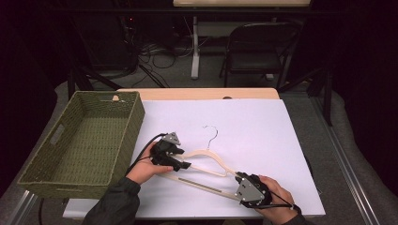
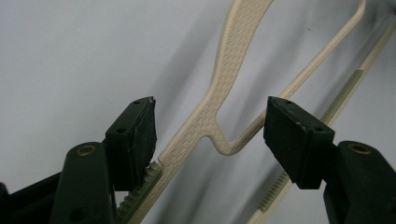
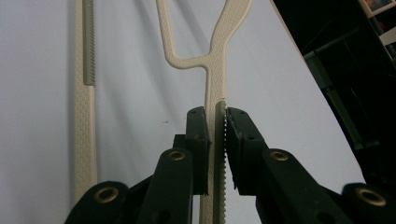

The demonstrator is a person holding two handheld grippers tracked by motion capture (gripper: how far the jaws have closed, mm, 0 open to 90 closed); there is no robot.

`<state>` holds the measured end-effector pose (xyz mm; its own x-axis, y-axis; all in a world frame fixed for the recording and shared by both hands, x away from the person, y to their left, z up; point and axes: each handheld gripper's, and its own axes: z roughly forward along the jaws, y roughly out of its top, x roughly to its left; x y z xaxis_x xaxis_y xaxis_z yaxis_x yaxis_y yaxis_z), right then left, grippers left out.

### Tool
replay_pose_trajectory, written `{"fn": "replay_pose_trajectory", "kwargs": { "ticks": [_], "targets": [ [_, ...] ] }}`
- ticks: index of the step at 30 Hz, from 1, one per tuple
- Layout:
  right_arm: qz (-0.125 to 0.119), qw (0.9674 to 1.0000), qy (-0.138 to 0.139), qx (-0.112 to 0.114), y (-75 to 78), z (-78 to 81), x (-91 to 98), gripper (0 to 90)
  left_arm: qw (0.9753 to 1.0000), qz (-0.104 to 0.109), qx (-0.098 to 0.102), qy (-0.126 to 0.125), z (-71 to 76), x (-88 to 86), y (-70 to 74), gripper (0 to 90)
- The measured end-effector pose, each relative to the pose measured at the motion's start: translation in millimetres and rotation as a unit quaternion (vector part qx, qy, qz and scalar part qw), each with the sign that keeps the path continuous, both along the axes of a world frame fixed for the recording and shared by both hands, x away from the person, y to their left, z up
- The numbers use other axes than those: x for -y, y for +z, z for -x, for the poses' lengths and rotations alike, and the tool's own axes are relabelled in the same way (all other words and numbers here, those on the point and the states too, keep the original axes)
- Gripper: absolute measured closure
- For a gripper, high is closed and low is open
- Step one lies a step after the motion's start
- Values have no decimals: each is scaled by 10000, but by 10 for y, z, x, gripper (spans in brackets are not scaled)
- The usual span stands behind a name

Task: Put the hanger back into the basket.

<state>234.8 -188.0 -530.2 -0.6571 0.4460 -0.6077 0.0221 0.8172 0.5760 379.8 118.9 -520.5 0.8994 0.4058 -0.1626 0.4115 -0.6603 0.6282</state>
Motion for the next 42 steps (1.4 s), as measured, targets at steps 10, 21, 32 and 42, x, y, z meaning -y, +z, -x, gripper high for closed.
{"fn": "replay_pose_trajectory", "kwargs": {
  "ticks": [10, 21, 32, 42],
  "targets": [
    [54, 10000, -11, 5, -13, -3, -6, 794, 9999, -92, -45, -129, -33, 27, -35, 333],
    [152, 9999, -79, 18, -23, -6, -1, 796, 9994, -195, -110, -277, -40, 51, -85, 327],
    [160, 9998, -89, 13, -40, -25, 12, 795, 9989, -143, -214, -387, -32, -6, -40, 433],
    [98, 9997, -212, 109, -16, -29, 33, 792, 9985, -176, -38, -511, 63, -57, 54, 540]
  ]
}}
